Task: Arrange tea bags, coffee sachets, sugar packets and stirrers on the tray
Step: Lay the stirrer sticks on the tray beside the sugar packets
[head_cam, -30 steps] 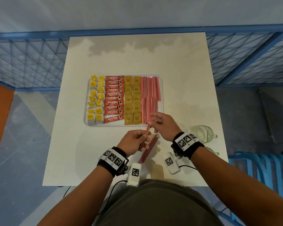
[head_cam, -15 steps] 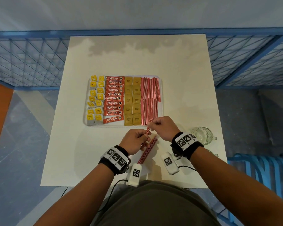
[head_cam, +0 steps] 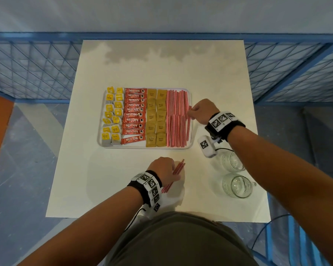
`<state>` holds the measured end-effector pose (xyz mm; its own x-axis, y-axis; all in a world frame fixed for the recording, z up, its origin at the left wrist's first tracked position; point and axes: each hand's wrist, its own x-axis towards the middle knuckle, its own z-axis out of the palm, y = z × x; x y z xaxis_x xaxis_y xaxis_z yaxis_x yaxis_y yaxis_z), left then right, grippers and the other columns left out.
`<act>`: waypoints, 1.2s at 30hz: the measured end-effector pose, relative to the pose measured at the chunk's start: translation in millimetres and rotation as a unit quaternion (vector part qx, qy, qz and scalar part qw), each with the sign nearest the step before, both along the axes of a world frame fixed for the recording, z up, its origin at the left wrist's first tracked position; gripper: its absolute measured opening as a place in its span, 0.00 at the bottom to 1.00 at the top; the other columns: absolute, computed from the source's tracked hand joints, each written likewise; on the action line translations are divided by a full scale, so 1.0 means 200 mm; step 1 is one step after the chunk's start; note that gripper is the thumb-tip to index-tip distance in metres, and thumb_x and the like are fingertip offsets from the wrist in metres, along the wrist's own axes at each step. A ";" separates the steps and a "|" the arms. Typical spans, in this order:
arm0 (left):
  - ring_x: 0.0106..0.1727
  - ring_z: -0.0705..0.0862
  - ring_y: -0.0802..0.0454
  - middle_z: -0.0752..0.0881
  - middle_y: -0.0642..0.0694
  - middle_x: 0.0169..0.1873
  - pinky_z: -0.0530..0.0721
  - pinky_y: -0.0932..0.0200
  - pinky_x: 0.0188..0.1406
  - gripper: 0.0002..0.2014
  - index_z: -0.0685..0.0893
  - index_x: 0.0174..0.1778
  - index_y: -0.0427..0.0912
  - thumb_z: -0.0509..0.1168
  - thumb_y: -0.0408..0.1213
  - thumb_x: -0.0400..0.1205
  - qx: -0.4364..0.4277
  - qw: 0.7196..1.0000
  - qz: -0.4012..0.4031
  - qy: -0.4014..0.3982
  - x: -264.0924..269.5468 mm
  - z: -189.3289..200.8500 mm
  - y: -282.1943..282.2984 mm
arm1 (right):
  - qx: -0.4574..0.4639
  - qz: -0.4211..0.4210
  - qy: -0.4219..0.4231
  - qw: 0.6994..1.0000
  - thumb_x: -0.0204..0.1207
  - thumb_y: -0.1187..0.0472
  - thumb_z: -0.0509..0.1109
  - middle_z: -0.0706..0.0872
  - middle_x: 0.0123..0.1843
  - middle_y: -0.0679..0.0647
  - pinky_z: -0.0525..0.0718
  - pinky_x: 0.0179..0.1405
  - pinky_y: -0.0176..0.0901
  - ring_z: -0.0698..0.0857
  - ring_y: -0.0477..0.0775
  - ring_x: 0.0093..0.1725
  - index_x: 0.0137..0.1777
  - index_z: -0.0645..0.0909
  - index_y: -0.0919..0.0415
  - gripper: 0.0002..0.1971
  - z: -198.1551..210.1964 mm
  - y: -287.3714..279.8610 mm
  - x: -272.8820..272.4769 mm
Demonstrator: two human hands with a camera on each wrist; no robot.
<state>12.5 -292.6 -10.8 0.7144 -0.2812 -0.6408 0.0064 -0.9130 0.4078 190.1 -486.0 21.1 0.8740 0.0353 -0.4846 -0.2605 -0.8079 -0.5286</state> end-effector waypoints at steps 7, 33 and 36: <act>0.42 0.87 0.46 0.83 0.49 0.36 0.84 0.55 0.42 0.09 0.78 0.39 0.47 0.70 0.47 0.78 0.061 0.995 -0.081 -0.019 -0.03 -0.01 -0.04 | -0.055 0.007 0.034 0.998 0.77 0.52 0.77 0.75 0.22 0.52 0.73 0.25 0.40 0.75 0.53 0.24 0.25 0.75 0.60 0.23 -0.13 0.05 0.05; 0.43 0.87 0.43 0.89 0.44 0.39 0.89 0.49 0.47 0.07 0.88 0.45 0.43 0.64 0.35 0.80 0.031 0.998 -0.046 -0.005 -0.04 -0.01 0.00 | -0.059 0.039 0.055 0.996 0.78 0.42 0.74 0.83 0.27 0.57 0.84 0.33 0.46 0.81 0.56 0.28 0.33 0.84 0.65 0.25 -0.09 0.03 -0.14; 0.46 0.88 0.45 0.90 0.45 0.42 0.88 0.52 0.50 0.09 0.91 0.48 0.44 0.66 0.36 0.80 0.007 1.000 -0.015 0.003 -0.04 -0.03 0.02 | -0.026 0.031 0.063 0.997 0.79 0.44 0.74 0.92 0.36 0.62 0.89 0.39 0.48 0.84 0.55 0.29 0.39 0.89 0.71 0.25 -0.09 0.00 -0.24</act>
<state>5.2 -289.4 -16.2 0.7021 -0.2942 -0.6485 -0.0192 -0.9181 0.3958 142.0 -485.2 2.1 0.8027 0.0598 -0.5933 -0.2708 -0.8500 -0.4519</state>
